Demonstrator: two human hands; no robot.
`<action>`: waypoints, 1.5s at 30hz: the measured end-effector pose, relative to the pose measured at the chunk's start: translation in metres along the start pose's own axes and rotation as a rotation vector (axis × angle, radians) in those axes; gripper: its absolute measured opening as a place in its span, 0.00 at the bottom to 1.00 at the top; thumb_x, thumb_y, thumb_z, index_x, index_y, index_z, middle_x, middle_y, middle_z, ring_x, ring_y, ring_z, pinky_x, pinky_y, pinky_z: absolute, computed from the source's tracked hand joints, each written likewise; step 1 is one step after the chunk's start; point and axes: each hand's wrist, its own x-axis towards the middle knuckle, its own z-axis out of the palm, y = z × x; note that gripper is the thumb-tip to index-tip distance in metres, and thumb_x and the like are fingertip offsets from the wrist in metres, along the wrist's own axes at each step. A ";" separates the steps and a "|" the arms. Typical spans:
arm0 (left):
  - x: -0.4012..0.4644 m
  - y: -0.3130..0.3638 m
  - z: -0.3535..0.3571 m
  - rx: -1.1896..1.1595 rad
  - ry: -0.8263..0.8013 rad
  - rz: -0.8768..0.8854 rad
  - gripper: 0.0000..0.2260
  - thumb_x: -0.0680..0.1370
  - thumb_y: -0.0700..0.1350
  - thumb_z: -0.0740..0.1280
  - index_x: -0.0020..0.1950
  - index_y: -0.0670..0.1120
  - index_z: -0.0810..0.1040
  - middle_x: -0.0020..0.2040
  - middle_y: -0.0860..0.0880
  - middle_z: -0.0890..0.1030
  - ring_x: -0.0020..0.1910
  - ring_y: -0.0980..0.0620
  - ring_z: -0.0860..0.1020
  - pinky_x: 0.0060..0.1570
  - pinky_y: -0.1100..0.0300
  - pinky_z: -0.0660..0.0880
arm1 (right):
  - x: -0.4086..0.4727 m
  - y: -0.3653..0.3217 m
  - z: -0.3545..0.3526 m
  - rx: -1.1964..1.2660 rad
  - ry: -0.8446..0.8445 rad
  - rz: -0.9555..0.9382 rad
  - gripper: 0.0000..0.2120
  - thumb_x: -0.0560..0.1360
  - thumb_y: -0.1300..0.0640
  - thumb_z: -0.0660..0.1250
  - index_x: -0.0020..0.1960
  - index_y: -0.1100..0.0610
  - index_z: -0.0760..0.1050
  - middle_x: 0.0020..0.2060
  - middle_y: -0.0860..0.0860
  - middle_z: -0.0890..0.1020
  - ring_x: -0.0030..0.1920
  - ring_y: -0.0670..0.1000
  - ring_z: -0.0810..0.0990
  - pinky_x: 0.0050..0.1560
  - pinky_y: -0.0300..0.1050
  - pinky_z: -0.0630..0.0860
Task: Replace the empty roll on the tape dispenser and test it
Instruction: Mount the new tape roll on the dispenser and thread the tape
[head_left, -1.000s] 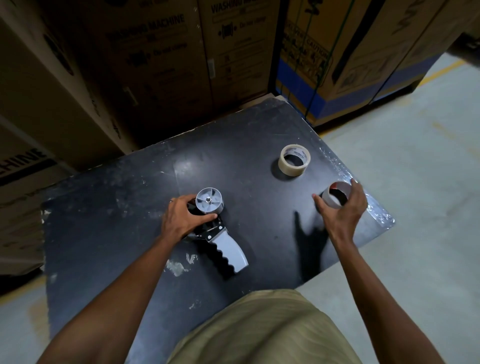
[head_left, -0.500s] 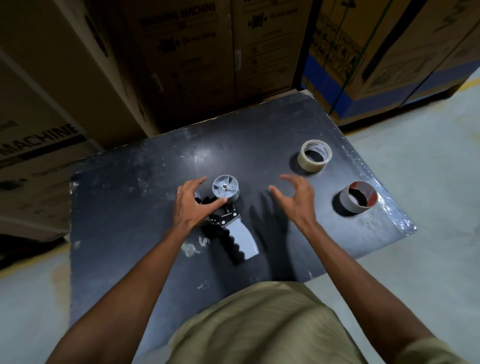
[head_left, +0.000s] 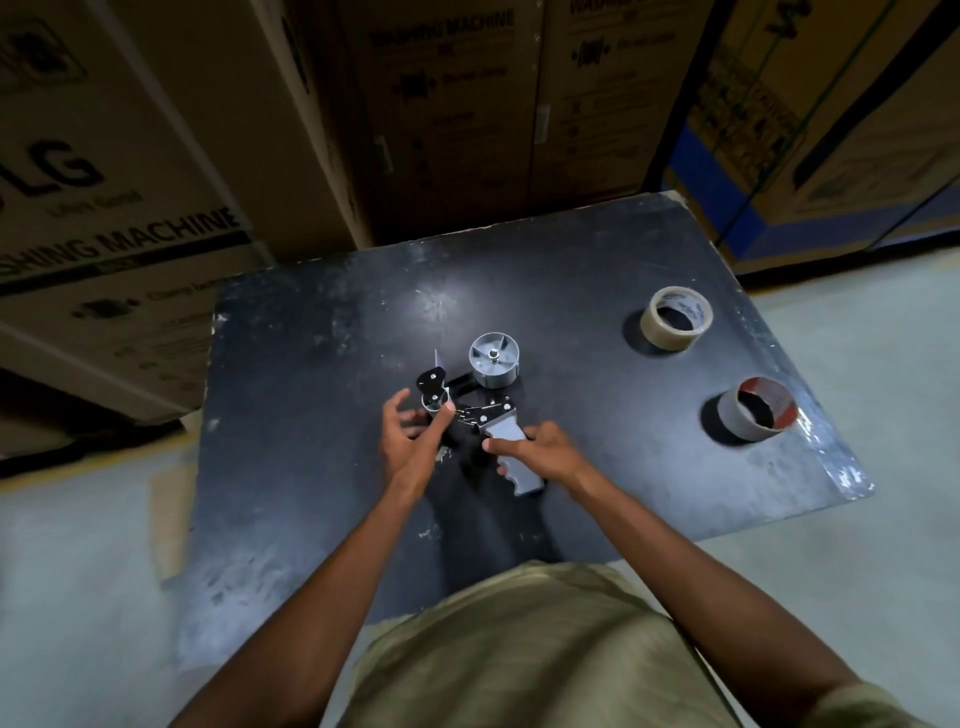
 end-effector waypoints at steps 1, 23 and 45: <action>-0.004 -0.001 0.002 -0.041 -0.001 -0.026 0.33 0.69 0.56 0.78 0.70 0.52 0.69 0.54 0.45 0.81 0.44 0.48 0.80 0.38 0.57 0.78 | -0.001 0.000 0.002 0.137 -0.057 0.023 0.15 0.68 0.54 0.81 0.47 0.62 0.83 0.36 0.58 0.84 0.36 0.57 0.82 0.41 0.50 0.80; -0.034 0.059 -0.001 -0.629 -0.109 -0.509 0.24 0.80 0.58 0.65 0.61 0.38 0.78 0.54 0.40 0.82 0.48 0.46 0.82 0.48 0.56 0.79 | -0.046 -0.071 0.006 0.766 -0.510 0.234 0.10 0.81 0.55 0.62 0.42 0.57 0.72 0.28 0.47 0.71 0.21 0.41 0.66 0.20 0.33 0.64; -0.043 0.164 0.012 -0.500 -0.187 -0.451 0.30 0.65 0.63 0.78 0.57 0.43 0.82 0.55 0.44 0.85 0.57 0.46 0.84 0.58 0.48 0.81 | -0.099 -0.139 -0.031 0.705 -0.428 0.072 0.09 0.80 0.54 0.65 0.43 0.57 0.73 0.30 0.47 0.70 0.23 0.41 0.66 0.20 0.33 0.65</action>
